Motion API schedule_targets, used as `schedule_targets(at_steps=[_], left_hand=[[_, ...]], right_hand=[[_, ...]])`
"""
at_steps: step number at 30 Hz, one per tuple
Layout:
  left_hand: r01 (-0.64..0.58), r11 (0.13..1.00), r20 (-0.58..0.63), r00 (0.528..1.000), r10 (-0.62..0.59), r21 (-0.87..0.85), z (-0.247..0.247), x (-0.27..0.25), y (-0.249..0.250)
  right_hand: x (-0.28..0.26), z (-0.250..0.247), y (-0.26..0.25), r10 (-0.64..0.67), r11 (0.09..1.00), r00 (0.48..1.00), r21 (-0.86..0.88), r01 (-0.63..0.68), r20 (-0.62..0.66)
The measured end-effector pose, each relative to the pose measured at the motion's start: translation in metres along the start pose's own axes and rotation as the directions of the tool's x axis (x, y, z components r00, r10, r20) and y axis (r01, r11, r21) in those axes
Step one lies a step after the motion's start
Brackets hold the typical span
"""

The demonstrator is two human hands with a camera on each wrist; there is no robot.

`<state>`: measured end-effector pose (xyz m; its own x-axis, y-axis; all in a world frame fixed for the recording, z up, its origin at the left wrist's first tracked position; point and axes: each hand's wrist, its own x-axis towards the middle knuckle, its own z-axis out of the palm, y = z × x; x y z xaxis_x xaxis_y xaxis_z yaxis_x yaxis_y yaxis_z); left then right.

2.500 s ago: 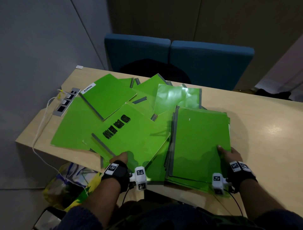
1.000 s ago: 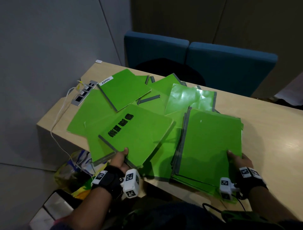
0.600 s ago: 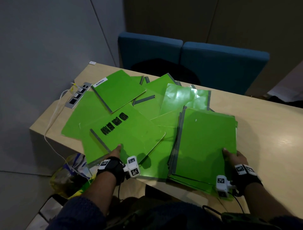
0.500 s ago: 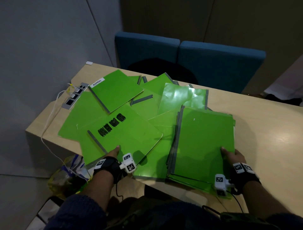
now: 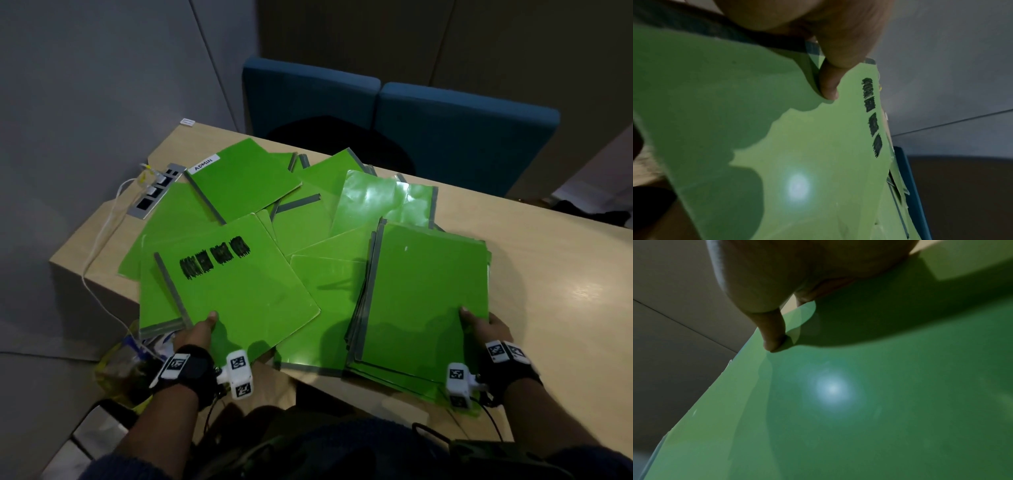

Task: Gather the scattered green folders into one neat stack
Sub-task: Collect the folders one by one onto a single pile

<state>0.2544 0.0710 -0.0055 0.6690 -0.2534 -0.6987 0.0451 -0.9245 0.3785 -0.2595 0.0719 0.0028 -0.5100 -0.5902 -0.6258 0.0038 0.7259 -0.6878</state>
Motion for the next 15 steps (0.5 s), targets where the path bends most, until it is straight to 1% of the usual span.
schedule_targets(at_steps=[1,2,4,5,6,7,9,10,12,13,14,15], left_hand=[[-0.006,1.0,0.008,1.0,0.006,-0.029,-0.002,-0.002,-0.007],[-0.031,0.998,-0.019,0.999,0.03,-0.054,-0.006,-0.002,-0.014],[-0.035,0.988,-0.069,0.997,0.024,-0.152,-0.013,0.007,-0.027],[-0.035,0.974,-0.065,0.998,0.021,-0.222,-0.017,0.014,-0.034],[-0.043,0.959,-0.04,0.999,0.033,-0.281,-0.02,0.031,-0.045],[-0.052,0.953,-0.036,0.998,0.043,-0.299,-0.02,0.072,-0.064],[-0.025,0.939,-0.012,1.0,0.022,-0.343,-0.022,0.131,-0.095],[-0.035,0.933,-0.019,0.999,0.03,-0.358,-0.027,0.132,-0.1],[-0.077,0.935,-0.051,0.997,0.063,-0.347,-0.038,0.092,-0.092],[-0.099,0.933,-0.087,0.994,0.073,-0.347,-0.044,0.047,-0.077],[-0.102,0.922,-0.121,0.991,0.061,-0.374,-0.047,0.026,-0.069],[-0.115,0.908,-0.169,0.984,0.05,-0.403,-0.049,0.016,-0.063]], right_hand=[[0.0,0.0,0.001,0.004,1.0,1.0,0.004,-0.004,0.005],[-0.001,0.0,0.001,0.0,1.0,1.0,0.011,0.0,0.013],[-0.001,0.001,0.002,-0.012,1.0,1.0,0.025,0.011,0.022],[-0.001,0.001,0.003,-0.021,0.999,0.999,0.034,0.02,0.025],[-0.002,0.0,0.003,-0.031,0.999,0.999,0.039,0.03,0.033],[-0.002,0.0,0.003,-0.032,0.999,0.999,0.044,0.03,0.037],[-0.003,0.0,0.003,-0.032,0.998,0.998,0.051,0.03,0.045],[-0.004,0.0,0.003,-0.031,0.998,0.998,0.051,0.028,0.048],[-0.004,0.0,0.003,-0.026,0.998,0.998,0.055,0.024,0.049],[-0.003,0.0,0.003,-0.025,0.998,0.999,0.057,0.023,0.047],[-0.003,-0.001,0.003,-0.024,0.998,0.999,0.06,0.021,0.044],[-0.003,-0.001,0.002,-0.023,0.998,0.999,0.059,0.02,0.046]])
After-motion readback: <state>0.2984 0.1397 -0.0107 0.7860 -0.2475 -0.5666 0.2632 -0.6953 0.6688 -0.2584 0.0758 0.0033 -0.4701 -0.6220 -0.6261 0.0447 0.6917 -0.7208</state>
